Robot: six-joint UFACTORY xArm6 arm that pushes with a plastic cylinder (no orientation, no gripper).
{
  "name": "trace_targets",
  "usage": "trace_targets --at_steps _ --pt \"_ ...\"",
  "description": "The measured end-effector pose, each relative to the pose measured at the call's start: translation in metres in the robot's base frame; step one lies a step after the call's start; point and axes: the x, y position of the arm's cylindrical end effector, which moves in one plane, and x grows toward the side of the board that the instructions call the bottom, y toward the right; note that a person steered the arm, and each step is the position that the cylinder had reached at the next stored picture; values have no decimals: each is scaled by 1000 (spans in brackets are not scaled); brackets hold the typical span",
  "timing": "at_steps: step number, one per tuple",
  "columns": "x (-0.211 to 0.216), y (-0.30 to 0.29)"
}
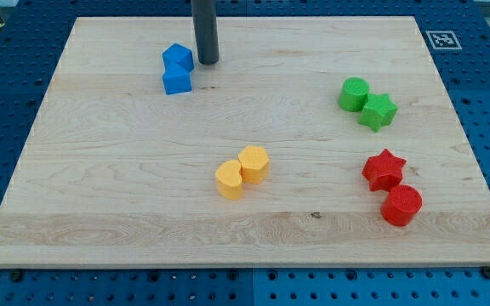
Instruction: Slide the red circle to the bottom right
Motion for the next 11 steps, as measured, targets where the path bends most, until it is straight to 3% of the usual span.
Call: trace_targets --at_steps 4,5,6,8,9,11 --pt "0 41" --pt "2 87" --pt "41 95" --pt "67 101" --pt "110 117" --pt "122 116"
